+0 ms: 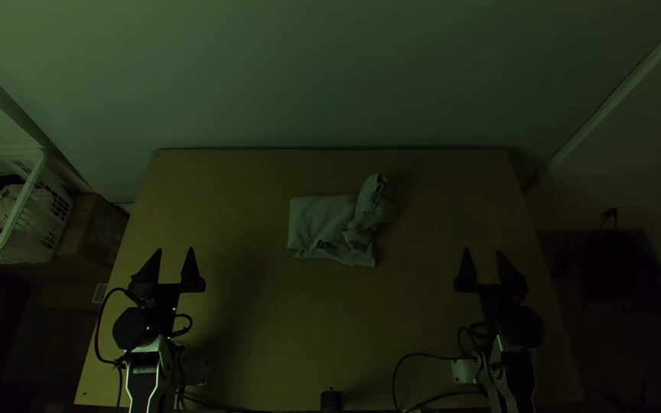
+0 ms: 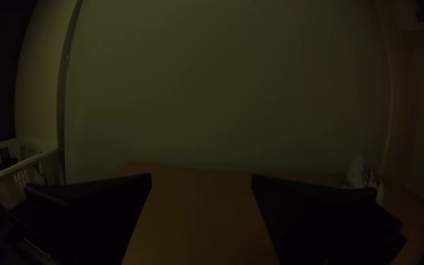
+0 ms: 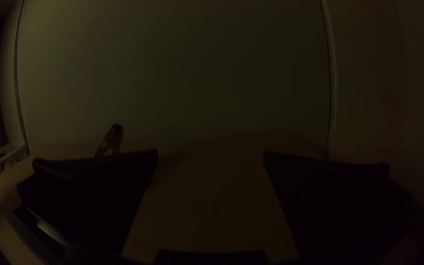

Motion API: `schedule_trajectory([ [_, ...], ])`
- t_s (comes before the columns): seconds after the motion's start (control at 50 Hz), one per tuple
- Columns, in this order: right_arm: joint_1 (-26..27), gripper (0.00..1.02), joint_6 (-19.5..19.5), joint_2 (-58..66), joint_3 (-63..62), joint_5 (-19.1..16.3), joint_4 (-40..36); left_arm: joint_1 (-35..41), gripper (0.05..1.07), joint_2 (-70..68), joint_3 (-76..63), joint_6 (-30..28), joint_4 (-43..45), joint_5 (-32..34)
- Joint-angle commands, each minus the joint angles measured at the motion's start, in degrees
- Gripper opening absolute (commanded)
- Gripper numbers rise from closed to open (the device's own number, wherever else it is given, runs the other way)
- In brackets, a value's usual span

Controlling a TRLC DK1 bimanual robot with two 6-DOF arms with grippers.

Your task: Fold the t-shirt

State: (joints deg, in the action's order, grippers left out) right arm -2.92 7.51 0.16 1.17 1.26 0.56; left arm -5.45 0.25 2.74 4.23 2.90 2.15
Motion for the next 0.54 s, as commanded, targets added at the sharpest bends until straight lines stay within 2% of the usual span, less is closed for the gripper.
schedule_trajectory([
  [0.0,0.0,0.99,2.8,1.2,-0.6,0.1,-1.7,0.5,1.03,-0.3,-2.6,0.8,-3.2,0.1],
  [0.14,1.1,0.99,0.0,1.5,-0.6,0.1,-1.6,0.2,1.03,-0.3,-2.6,1.1,-3.3,-0.3],
  [0.52,0.5,0.99,0.0,-0.3,-0.7,0.1,-1.4,0.2,1.03,-0.3,-2.6,1.2,-3.3,-0.3],
])
